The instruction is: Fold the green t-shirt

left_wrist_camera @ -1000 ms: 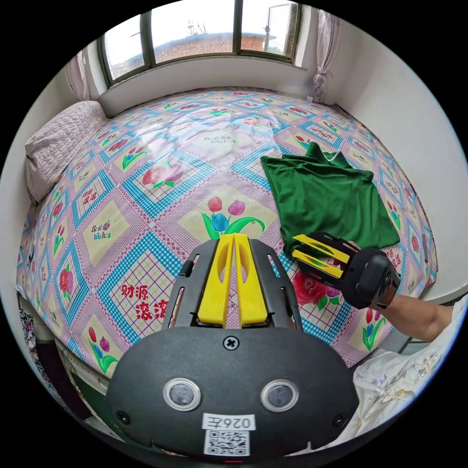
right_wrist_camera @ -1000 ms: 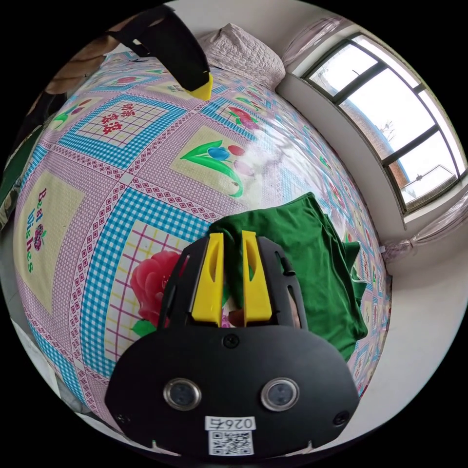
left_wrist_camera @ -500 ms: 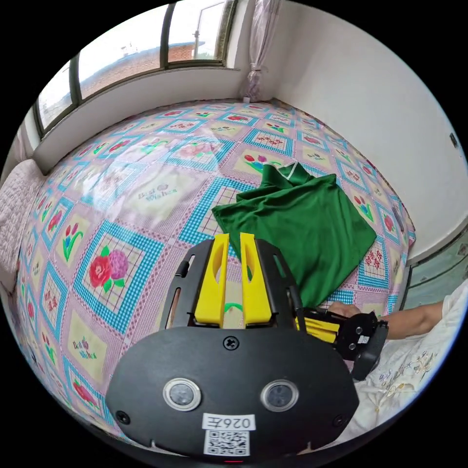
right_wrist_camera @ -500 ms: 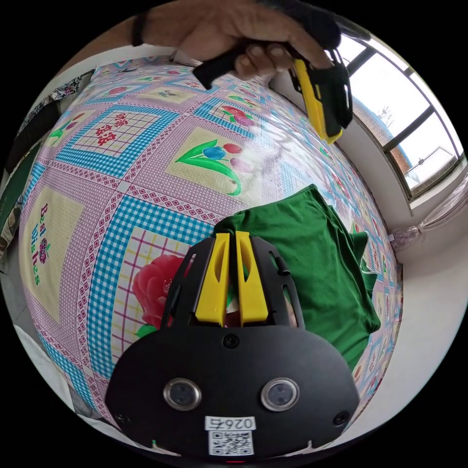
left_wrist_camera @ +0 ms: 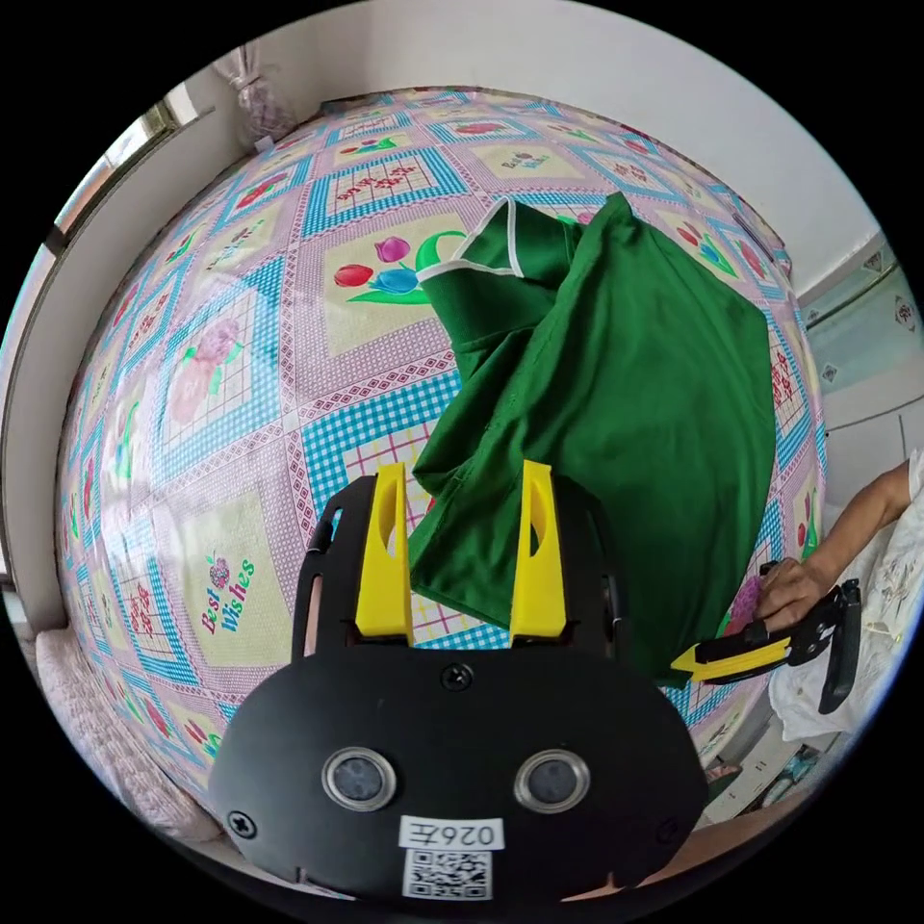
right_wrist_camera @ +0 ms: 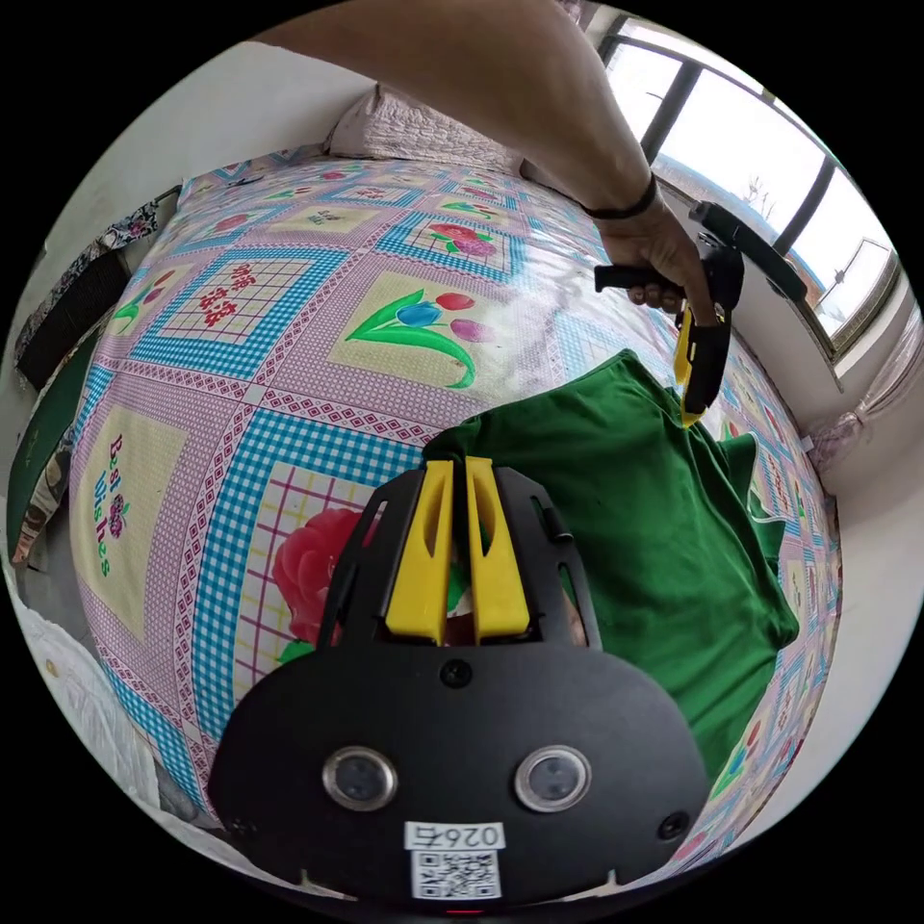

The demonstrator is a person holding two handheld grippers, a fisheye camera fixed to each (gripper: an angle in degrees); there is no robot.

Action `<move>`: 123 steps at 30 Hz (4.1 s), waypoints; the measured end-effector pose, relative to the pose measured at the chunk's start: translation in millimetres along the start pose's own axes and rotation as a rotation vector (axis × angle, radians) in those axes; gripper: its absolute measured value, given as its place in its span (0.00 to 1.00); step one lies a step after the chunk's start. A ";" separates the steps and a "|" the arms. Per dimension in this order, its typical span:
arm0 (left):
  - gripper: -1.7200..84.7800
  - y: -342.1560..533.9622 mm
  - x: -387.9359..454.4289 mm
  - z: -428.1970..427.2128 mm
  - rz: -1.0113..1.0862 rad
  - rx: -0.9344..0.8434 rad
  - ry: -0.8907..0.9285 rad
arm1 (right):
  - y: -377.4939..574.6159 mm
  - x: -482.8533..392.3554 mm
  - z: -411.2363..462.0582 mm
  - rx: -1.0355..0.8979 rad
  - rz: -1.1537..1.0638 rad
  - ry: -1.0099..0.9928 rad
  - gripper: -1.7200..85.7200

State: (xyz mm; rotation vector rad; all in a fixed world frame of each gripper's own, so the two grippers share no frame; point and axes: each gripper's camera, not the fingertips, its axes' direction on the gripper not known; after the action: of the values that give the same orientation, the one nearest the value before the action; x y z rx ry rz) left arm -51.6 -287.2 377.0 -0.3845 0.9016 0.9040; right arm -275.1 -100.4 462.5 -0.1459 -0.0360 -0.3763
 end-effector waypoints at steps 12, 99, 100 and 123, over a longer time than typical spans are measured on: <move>0.18 -52.2 -72.9 17.6 0.036 -0.189 0.053 | 1.5 31.1 -12.9 -0.010 0.025 -0.049 0.00; 0.01 -46.0 -175.9 83.5 -0.317 -0.002 0.679 | 298.9 487.1 -171.5 0.114 0.874 -0.418 0.01; 0.01 -48.7 -186.4 90.9 -0.350 0.014 0.767 | 297.3 491.3 -161.1 0.019 0.893 -0.325 0.01; 0.01 153.6 -137.8 77.3 -0.664 0.279 0.705 | 334.6 349.4 -217.0 0.027 0.824 -0.578 0.01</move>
State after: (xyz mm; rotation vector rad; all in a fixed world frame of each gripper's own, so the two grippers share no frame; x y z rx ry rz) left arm -177.6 -218.9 544.4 -0.7241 1.4031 0.0020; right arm 174.8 48.1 224.3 -0.2246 -0.5343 0.4983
